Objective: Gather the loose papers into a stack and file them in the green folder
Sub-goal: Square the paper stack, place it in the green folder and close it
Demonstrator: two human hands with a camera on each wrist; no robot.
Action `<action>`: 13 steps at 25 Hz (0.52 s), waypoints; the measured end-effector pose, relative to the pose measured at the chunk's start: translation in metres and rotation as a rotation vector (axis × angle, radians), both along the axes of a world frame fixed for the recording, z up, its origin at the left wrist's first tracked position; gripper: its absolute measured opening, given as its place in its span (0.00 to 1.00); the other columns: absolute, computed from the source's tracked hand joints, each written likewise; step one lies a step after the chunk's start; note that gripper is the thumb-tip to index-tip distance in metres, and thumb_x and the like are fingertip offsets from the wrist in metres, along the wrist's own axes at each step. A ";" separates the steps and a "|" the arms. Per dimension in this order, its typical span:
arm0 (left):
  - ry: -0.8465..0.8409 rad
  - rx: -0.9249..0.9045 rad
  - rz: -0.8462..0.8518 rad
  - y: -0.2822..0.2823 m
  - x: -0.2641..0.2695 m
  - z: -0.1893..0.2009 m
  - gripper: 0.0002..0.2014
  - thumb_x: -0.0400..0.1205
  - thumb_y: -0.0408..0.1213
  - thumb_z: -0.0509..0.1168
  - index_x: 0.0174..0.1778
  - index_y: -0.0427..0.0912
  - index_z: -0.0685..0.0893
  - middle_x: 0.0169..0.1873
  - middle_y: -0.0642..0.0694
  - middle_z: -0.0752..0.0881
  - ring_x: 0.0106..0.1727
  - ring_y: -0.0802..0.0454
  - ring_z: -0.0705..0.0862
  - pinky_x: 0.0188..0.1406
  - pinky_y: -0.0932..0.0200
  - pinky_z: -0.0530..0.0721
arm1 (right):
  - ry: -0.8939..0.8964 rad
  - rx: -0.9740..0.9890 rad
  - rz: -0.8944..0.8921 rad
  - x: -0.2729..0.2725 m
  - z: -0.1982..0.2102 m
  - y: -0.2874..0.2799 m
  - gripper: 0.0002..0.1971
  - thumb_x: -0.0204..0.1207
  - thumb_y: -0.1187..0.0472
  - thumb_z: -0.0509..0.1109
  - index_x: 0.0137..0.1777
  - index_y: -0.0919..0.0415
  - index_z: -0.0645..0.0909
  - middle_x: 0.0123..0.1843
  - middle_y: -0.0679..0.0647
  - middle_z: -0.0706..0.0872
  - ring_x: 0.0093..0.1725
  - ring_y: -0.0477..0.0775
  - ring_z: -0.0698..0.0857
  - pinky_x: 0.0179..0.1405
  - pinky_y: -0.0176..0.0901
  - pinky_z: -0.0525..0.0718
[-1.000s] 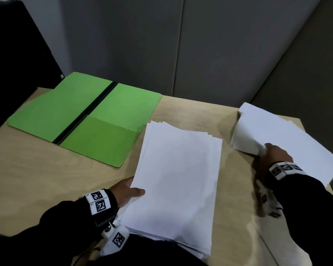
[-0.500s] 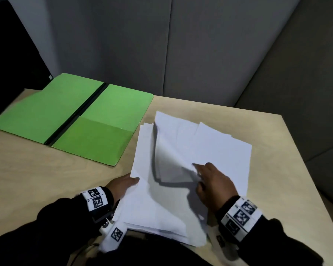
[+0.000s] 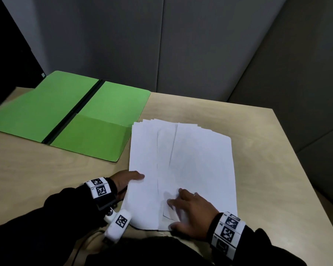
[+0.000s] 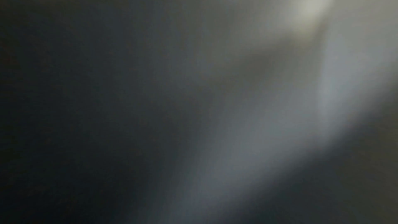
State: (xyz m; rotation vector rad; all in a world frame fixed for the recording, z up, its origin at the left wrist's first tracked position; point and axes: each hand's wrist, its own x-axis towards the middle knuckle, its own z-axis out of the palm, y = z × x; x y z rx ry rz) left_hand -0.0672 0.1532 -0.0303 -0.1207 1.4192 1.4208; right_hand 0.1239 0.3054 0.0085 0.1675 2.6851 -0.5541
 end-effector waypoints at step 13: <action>0.312 -0.049 -0.197 0.007 -0.001 0.007 0.34 0.52 0.61 0.74 0.52 0.46 0.87 0.55 0.42 0.89 0.58 0.42 0.87 0.68 0.46 0.79 | -0.037 0.053 -0.699 0.005 -0.029 0.082 0.52 0.52 0.38 0.74 0.77 0.51 0.58 0.69 0.64 0.68 0.70 0.63 0.70 0.67 0.50 0.76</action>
